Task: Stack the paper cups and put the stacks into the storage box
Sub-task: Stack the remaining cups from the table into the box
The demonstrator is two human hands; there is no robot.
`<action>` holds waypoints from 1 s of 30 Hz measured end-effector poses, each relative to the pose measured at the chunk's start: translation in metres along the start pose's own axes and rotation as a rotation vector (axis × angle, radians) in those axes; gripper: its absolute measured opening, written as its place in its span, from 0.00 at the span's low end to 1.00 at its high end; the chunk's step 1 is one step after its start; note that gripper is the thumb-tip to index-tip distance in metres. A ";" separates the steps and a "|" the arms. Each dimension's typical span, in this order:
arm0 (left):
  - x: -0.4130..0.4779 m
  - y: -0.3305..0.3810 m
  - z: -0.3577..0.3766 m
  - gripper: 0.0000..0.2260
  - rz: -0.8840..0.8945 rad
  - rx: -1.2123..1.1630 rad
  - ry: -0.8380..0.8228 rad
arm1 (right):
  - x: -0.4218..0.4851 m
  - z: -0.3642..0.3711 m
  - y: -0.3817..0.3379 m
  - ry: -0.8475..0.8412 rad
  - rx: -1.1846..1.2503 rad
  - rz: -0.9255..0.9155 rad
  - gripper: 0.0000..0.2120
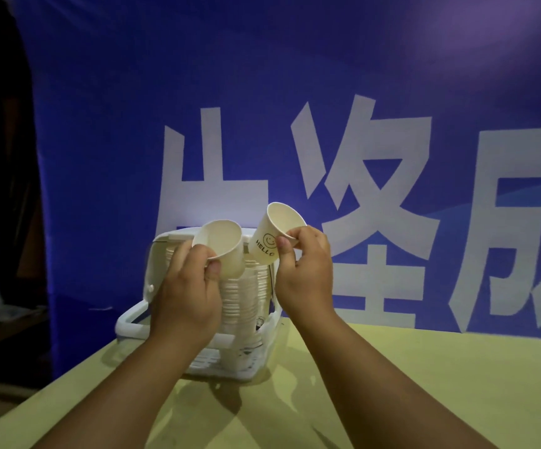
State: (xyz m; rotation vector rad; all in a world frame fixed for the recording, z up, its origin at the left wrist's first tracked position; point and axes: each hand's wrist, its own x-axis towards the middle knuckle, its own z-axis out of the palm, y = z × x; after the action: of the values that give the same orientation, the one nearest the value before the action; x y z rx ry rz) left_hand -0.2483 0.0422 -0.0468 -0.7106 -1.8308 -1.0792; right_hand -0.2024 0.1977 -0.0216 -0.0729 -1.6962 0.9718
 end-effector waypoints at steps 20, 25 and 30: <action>-0.015 -0.013 0.013 0.34 -0.155 -0.065 -0.388 | 0.000 0.001 -0.017 -0.300 -0.100 -0.097 0.03; -0.015 -0.017 0.015 0.50 -0.164 -0.142 -0.265 | 0.001 0.003 -0.019 -0.340 -0.135 -0.095 0.06; -0.014 -0.019 0.019 0.55 -0.125 -0.141 -0.245 | -0.001 0.008 -0.024 -0.357 -0.144 -0.136 0.06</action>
State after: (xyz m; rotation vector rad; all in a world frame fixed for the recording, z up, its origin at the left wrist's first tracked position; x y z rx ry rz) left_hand -0.2645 0.0494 -0.0713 -0.8513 -2.0431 -1.2586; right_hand -0.1988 0.1767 -0.0079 0.1278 -2.0689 0.7920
